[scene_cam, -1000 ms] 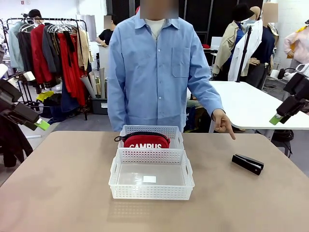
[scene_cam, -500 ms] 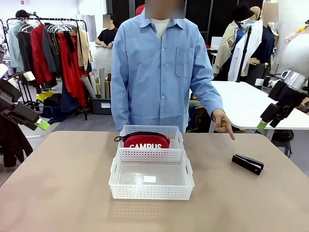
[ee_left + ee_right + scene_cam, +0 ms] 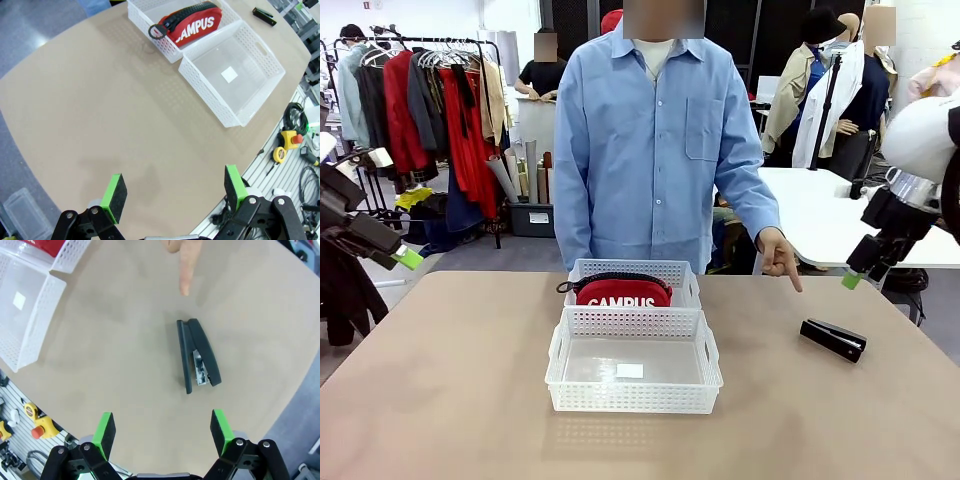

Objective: Distribute items into two baskets.
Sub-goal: Pick up the Stapler that the person points to.

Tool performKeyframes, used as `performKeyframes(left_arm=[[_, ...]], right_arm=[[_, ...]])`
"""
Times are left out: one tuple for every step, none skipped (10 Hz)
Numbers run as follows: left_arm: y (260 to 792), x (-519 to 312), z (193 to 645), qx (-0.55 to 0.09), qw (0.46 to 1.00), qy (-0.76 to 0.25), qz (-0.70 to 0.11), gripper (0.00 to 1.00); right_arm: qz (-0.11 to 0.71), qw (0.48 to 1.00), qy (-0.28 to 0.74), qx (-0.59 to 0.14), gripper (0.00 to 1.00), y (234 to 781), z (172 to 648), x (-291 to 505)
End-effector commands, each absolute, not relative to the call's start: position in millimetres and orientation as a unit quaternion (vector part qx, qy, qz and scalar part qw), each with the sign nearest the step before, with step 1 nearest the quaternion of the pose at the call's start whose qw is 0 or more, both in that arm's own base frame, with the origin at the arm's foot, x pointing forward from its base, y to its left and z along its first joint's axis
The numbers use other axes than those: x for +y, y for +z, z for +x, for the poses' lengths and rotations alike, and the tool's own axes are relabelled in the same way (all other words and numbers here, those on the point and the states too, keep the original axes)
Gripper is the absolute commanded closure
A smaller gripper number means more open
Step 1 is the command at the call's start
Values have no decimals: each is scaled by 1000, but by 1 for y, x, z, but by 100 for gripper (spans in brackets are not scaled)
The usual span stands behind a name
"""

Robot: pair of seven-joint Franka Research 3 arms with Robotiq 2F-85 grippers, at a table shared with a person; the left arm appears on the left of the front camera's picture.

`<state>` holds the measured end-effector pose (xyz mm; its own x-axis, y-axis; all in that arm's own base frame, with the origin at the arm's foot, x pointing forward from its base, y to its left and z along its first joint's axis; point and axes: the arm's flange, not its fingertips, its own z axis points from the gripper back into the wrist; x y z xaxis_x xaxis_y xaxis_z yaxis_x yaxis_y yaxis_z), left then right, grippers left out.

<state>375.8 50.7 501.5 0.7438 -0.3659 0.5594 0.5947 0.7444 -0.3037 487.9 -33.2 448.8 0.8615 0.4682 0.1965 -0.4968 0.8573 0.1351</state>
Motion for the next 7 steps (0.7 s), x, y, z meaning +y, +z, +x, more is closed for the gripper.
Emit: performKeyframes(left_arm=[[504, 52, 376, -235, 904, -265, -238, 0], [504, 52, 376, -235, 904, -265, -238, 0], [504, 52, 376, -235, 904, -265, -238, 0], [504, 52, 376, -235, 904, -265, -238, 0], [504, 52, 376, -235, 904, -265, -238, 0], [504, 52, 376, -235, 904, -265, -238, 0], [504, 52, 376, -235, 904, -265, -238, 0]], right_arm=[[61, 958, 268, -79, 0, 433, 492, -29], [52, 956, 281, -74, 0, 424, 496, -28], [52, 953, 294, -61, 0, 413, 501, -28], [46, 953, 296, -55, 0, 404, 504, -29], [44, 950, 303, -59, 0, 398, 506, -29], [49, 946, 314, -62, 0, 391, 508, -30], [50, 941, 327, -65, 0, 383, 511, -32]])
